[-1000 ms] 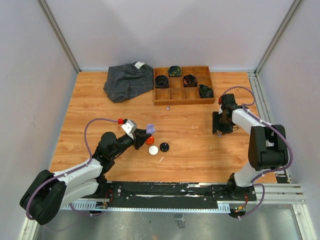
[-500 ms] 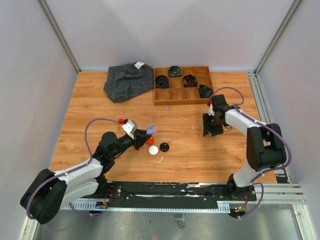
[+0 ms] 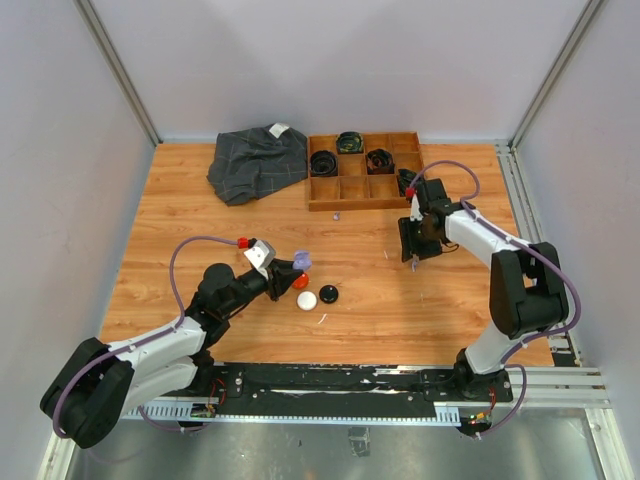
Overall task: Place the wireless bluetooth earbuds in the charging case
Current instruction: Pick up the earbud from the center of the board.
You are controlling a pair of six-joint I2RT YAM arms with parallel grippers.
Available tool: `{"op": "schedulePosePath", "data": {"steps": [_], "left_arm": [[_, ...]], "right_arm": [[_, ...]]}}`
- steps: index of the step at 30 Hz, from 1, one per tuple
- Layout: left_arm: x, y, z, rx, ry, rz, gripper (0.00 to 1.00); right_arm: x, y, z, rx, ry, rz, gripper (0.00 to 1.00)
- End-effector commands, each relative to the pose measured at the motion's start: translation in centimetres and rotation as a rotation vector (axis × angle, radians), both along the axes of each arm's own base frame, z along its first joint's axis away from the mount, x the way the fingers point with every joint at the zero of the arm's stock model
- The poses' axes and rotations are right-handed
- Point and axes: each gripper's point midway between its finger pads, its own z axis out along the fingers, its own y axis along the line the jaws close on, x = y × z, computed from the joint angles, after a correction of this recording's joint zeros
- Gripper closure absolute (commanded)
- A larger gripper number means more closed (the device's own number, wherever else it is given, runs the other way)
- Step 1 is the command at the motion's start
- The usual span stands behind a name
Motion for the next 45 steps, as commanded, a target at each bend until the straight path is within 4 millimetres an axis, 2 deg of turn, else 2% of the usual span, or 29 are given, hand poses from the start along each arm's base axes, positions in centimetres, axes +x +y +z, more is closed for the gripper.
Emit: {"op": "schedulePosePath", "data": {"steps": [1,8,22,26,30,34,45], "left_arm": [[0.4,-0.1,1.2,-0.013,-0.037,-0.004,1.00],[0.3,-0.2,1.2,-0.014,-0.039,-0.011,1.00],[0.3,-0.3,1.2,-0.014,-0.039,-0.014,1.00],[0.2,-0.3,1.3,-0.016,-0.041,-0.018,1.00],[0.2,-0.2,1.3,-0.029,-0.044,-0.012,1.00],[0.3,-0.2,1.2,-0.037,-0.036,-0.005,1.00],[0.0,0.2,2.6,-0.113,-0.112,0.010,1.00]], "right_arm": [[0.3,-1.1,0.4,-0.081,0.023,0.002,0.52],[0.3,-2.0,-0.8,-0.141,0.069,-0.009,0.60],[-0.1,-1.7,-2.9,-0.139,0.147,0.005,0.69],[-0.2,-1.6,-3.1,-0.128,0.152,0.006,0.77],[-0.2,-0.8,-2.5,-0.084,0.127,0.010,0.86],[0.0,0.4,-1.1,-0.053,0.064,0.035,0.88],[0.7,6.4,4.1,0.157,-0.120,0.148,0.90]]}}
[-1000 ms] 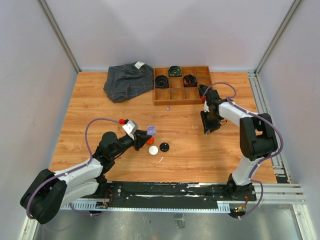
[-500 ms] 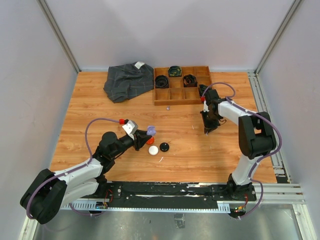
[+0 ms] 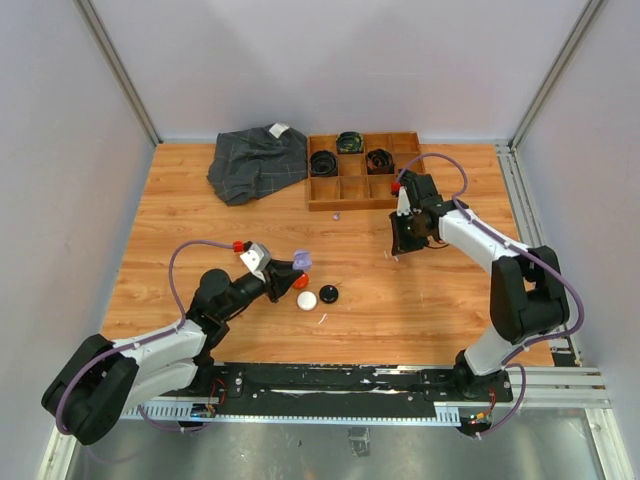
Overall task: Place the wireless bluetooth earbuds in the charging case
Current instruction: Pick up the earbud from the center of the board, then place the earbud in the charging case.
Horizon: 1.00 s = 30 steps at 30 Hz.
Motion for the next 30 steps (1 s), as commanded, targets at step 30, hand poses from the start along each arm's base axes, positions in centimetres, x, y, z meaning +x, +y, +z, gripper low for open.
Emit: {"op": "schedulePosePath", "data": {"steps": [30], "left_arm": [[-3.5,-0.4,10.5,-0.230,-0.417,-0.140,0.97]], "right_arm": [[-8.5,15.8,22.6,0.735,-0.704,0.483,0.93]]}}
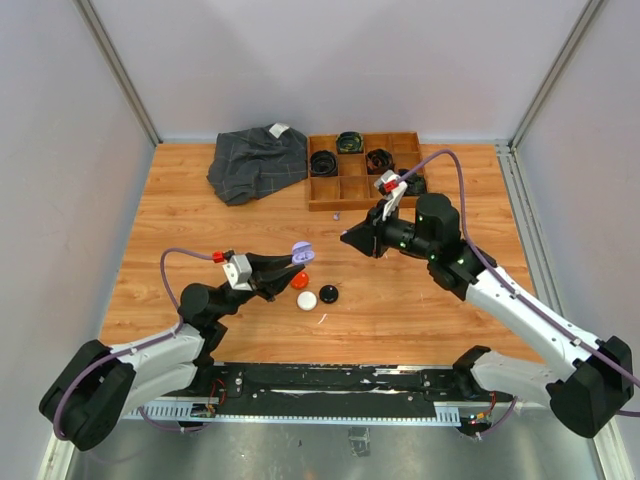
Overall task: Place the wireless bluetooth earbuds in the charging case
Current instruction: Place the earbud in the charging case.
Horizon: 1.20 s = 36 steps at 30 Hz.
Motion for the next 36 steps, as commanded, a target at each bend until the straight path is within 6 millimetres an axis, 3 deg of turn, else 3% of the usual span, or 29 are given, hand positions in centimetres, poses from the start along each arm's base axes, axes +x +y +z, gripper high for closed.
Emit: {"op": "schedulePosePath", "data": {"steps": [1,18,36], "left_arm": [[-0.8,0.4,2.6,-0.050,-0.100,-0.012,0.97],[-2.9,1.0,4.5,-0.119,-0.138,-0.054,0.97],[-4.6,0.7,5.6,-0.177,-0.137,-0.153,0.98]], "right_arm": [[-1.7,1.9,2.9,0.109,-0.097,0.081,0.93],[-8.1,6.6,6.6,0.287,-0.292,0.301,0.92],[-8.2,8.0,6.5,0.283,-0.322,0.322,0.91]]}}
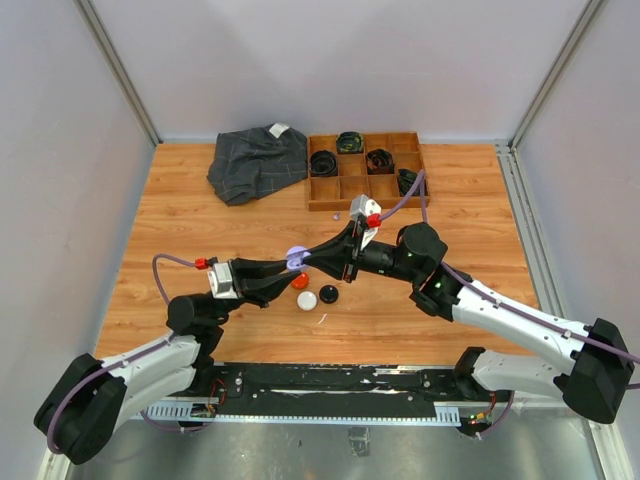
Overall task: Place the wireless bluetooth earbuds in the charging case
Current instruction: Place the earbud in the charging case.
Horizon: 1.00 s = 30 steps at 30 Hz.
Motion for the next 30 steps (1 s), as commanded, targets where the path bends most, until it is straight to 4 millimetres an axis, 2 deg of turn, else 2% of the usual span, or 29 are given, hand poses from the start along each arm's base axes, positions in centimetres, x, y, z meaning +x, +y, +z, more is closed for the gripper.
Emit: {"op": "schedulePosePath", "data": {"steps": [1,10,22,30], "left_arm": [[-1.1,0.3,1.2,-0.047,-0.048,-0.037,0.98],[-1.4,0.4,1.8,-0.069,-0.048,-0.050,0.98],[-1.2,0.5,2.0,-0.084,-0.044,-0.035,0.99],[-1.3,1.0,2.2,-0.099,-0.051,-0.021,0.99]], "right_arm": [[-0.4,0.3,1.4,0.037,-0.056,0.015,0.91],[-0.7,0.6,1.1,0.035,-0.054,0.036,0.91],[-2.2,1.4,1.3,0.052,-0.049,0.106,0.91],[-1.5,1.0,0.4,0.039,-0.050,0.053,0.84]]}}
